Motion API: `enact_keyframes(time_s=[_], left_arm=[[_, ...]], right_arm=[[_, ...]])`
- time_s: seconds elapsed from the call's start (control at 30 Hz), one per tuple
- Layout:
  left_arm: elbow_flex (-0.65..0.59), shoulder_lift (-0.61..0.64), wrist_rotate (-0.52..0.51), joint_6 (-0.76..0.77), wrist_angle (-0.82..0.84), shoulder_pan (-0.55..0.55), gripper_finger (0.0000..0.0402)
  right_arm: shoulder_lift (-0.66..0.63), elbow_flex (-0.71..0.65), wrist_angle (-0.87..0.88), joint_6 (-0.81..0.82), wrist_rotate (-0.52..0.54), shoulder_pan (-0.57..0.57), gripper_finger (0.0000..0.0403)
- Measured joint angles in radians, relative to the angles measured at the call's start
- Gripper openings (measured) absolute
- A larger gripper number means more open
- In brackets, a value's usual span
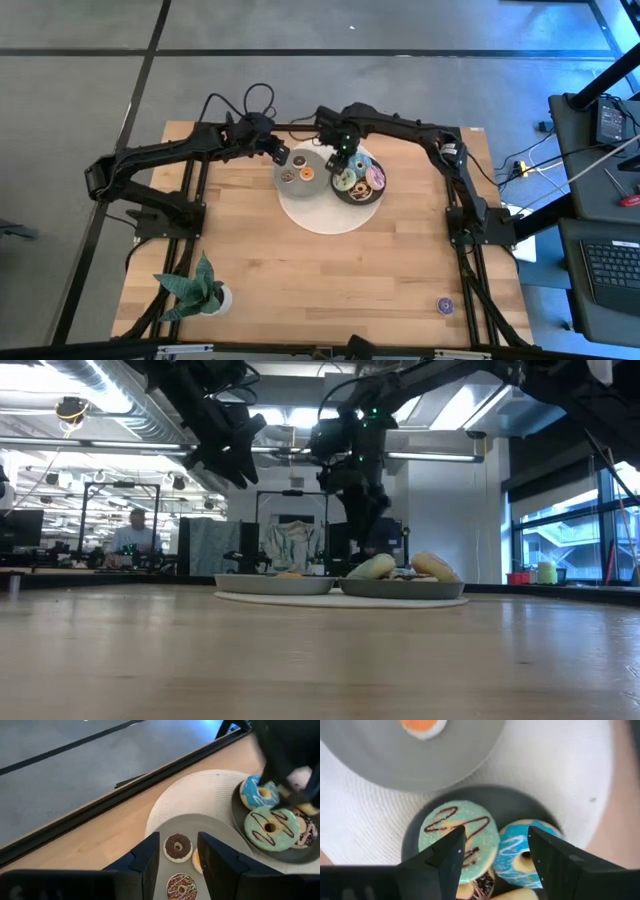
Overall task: Pick & Place donuts
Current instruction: Put the small purple donut on the gray bin
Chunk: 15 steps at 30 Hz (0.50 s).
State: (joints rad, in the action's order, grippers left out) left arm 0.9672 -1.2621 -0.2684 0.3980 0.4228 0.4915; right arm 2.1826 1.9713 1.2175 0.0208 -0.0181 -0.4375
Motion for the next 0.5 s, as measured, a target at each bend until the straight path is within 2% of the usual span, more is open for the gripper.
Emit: enact_keyframes(time_s=[0.1, 0.27, 0.4, 0.5], left_arm=[[0.000, 0.000, 0.036, -0.025, 0.000, 0.000, 0.0129], [0.000, 0.000, 0.181, -0.103, 0.000, 0.000, 0.0134], [0.000, 0.000, 0.191, -0.082, 0.010, -0.001, 0.0133], [0.000, 0.000, 0.185, -0.085, 0.061, -0.009, 0.0131]], right_arm=[[0.000, 0.066, 0.046, 0.001, 0.001, -0.012, 0.0218], [-0.014, 0.130, 0.157, -0.049, 0.000, -0.021, 0.0214], [-0.102, 0.076, 0.147, -0.070, -0.025, -0.032, 0.0215], [-0.202, -0.033, 0.054, -0.028, -0.035, -0.039, 0.0217]])
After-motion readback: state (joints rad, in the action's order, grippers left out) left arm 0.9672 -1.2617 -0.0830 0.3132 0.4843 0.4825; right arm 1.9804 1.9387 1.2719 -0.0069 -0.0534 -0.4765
